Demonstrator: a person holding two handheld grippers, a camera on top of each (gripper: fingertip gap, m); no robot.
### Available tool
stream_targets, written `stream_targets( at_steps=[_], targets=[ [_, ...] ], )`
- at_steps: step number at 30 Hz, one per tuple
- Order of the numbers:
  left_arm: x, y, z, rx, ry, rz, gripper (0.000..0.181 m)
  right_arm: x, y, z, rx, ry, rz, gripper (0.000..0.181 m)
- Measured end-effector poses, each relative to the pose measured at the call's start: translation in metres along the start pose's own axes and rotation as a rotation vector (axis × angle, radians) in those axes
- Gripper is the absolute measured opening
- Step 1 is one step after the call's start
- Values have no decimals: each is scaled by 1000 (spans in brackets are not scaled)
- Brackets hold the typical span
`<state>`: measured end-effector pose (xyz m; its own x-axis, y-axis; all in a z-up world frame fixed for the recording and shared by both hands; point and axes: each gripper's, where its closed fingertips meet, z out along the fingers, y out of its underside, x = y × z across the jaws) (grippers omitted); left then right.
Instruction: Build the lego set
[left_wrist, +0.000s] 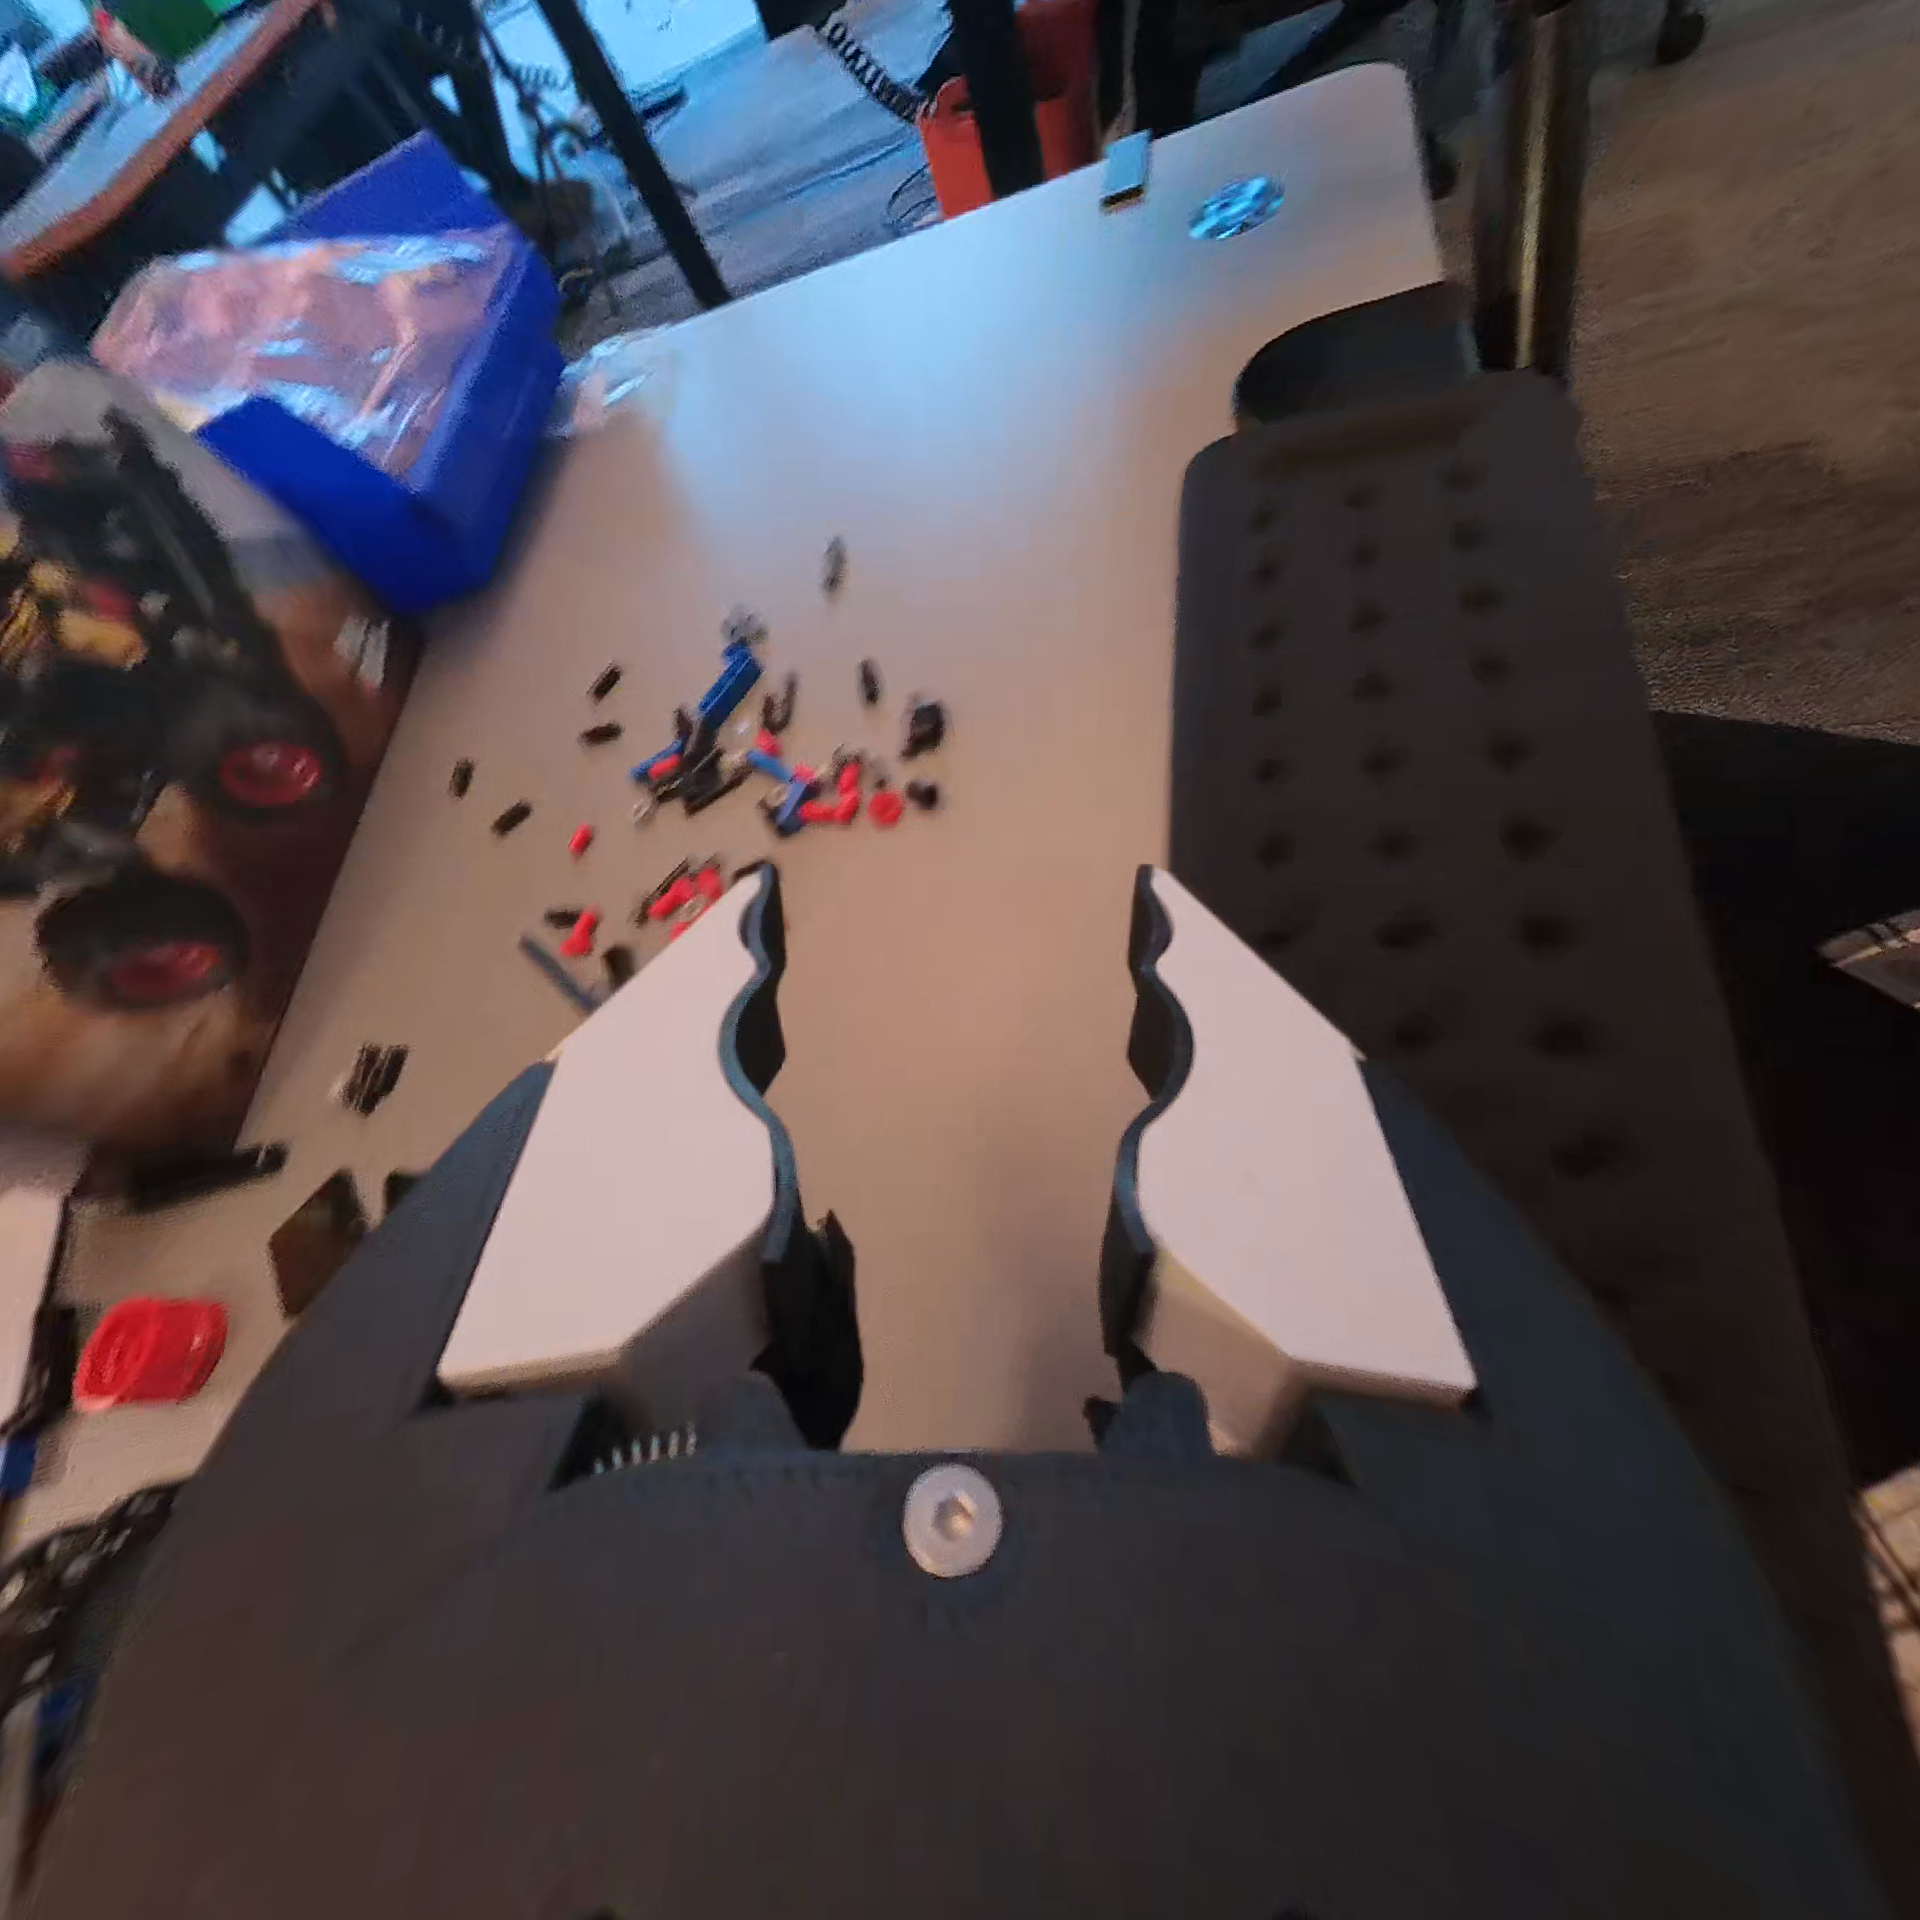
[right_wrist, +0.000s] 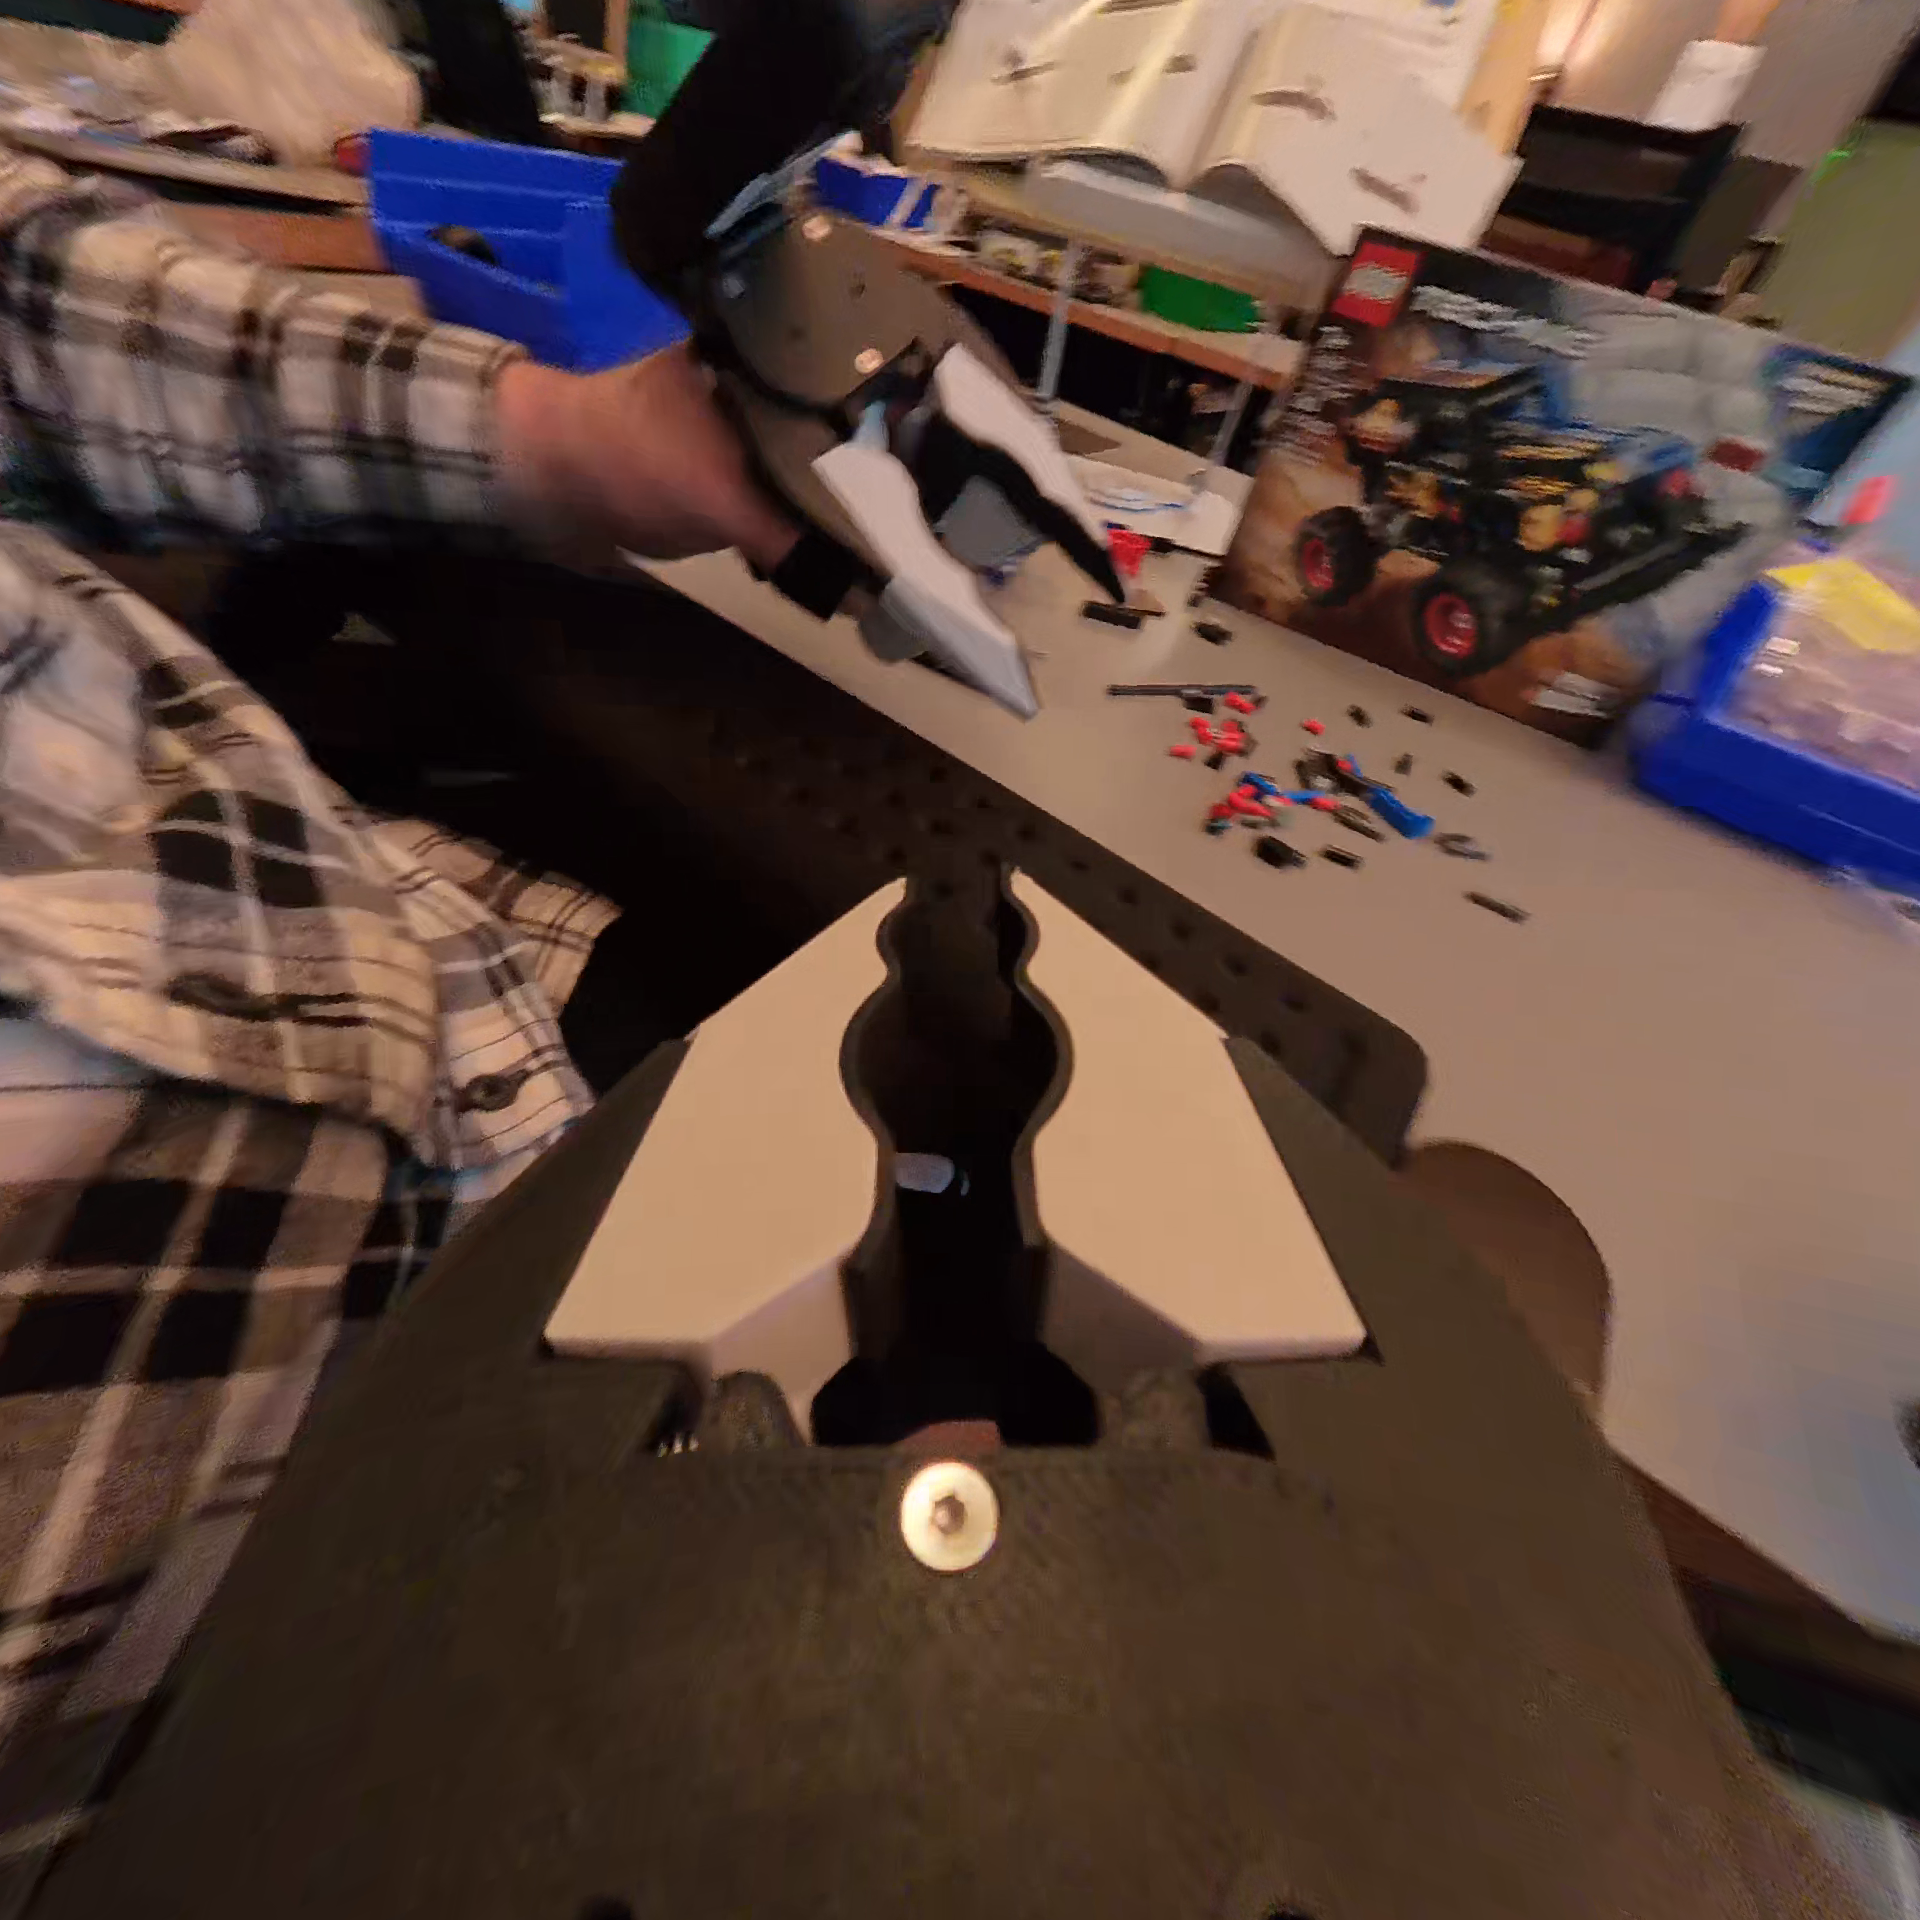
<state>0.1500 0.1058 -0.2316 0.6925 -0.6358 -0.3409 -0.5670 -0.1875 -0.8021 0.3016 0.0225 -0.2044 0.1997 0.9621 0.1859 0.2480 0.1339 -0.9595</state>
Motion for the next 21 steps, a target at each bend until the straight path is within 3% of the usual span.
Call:
stream_targets(
  at_steps=[1, 4, 7, 11, 15, 21],
  targets=[
    [10, -3, 7, 0, 4, 23, 65, 7, 0, -7, 1, 54, 8, 15],
    [33, 1, 26, -23, 25, 85, 65, 32, 0, -22, 8, 182, 14, 26],
    [26, -2, 24, 2, -1, 125, 60, 53, -12, -24, 29, 222, 14, 30],
    [15, 6, 22, 5, 14, 49, 58, 62, -28, -13, 35, 219, -3, 30],
    [29, 2, 29, 0, 54, 126, 49, 36, -33, -4, -13, 174, 1, 31],
    [37, -5, 26, 5, 75, 178, 53, -11, -26, 0, -72, 145, 48, 33]
  ],
)
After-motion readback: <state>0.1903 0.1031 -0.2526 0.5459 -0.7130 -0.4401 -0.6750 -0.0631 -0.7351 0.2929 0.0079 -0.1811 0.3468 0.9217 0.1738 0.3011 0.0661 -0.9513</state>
